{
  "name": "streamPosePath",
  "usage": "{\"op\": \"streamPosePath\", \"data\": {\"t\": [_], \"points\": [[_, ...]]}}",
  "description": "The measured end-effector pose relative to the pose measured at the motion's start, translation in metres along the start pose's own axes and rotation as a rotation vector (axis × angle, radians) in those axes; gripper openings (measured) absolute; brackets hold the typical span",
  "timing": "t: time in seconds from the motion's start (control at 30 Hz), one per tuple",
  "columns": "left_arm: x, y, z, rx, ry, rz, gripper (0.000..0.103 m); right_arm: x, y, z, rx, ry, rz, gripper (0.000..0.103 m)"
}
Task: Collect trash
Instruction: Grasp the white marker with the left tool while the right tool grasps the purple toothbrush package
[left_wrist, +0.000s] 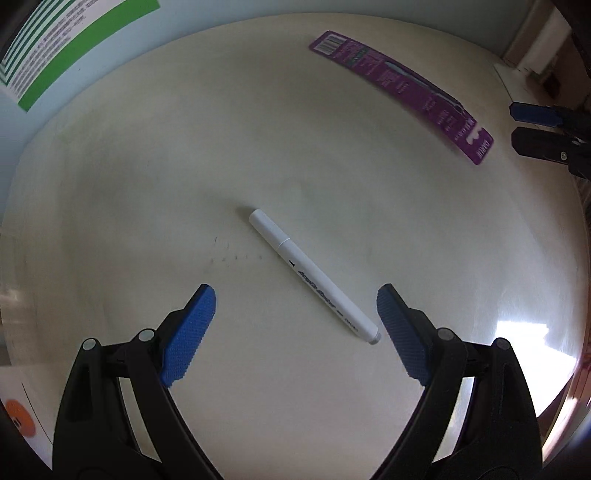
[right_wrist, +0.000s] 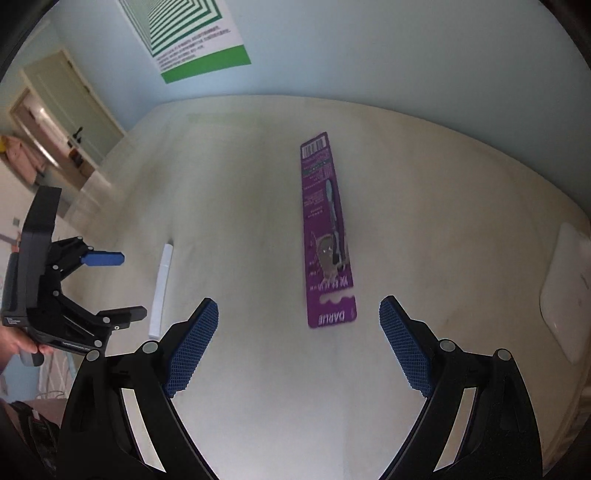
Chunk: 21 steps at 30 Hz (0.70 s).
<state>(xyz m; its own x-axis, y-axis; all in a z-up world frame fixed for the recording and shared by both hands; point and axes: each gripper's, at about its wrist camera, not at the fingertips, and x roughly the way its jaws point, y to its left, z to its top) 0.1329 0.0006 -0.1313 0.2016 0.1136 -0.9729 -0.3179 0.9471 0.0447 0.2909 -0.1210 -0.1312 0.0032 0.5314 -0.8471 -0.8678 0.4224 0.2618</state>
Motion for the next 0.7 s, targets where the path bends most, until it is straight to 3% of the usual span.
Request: {"op": "streamPosePath", "data": {"t": [0.23, 0.33, 0.53, 0.6, 0.67, 0.7], "points": [[0.02, -0.002, 0.011, -0.154, 0.042, 0.024, 0.087, 0.046, -0.015, 0.038, -0.112, 0.064, 0.056, 0.088], [0.028, -0.004, 0.014, -0.19, 0.042, 0.05, 0.087, 0.065, -0.016, 0.05, -0.154, 0.099, 0.032, 0.074], [0.035, 0.001, 0.015, -0.259, 0.028, 0.059, 0.082, 0.084, -0.013, 0.062, -0.21, 0.098, -0.013, 0.067], [0.035, 0.002, 0.016, -0.26, 0.02, 0.058, 0.078, 0.086, -0.011, 0.065, -0.219, 0.086, -0.022, 0.058], [0.033, 0.006, 0.014, -0.279, 0.017, 0.022, 0.069, 0.088, -0.008, 0.067, -0.237, 0.081, -0.042, 0.031], [0.032, 0.008, 0.015, -0.286, 0.01, 0.024, 0.062, 0.089, -0.007, 0.068, -0.236, 0.082, -0.039, 0.029]]}}
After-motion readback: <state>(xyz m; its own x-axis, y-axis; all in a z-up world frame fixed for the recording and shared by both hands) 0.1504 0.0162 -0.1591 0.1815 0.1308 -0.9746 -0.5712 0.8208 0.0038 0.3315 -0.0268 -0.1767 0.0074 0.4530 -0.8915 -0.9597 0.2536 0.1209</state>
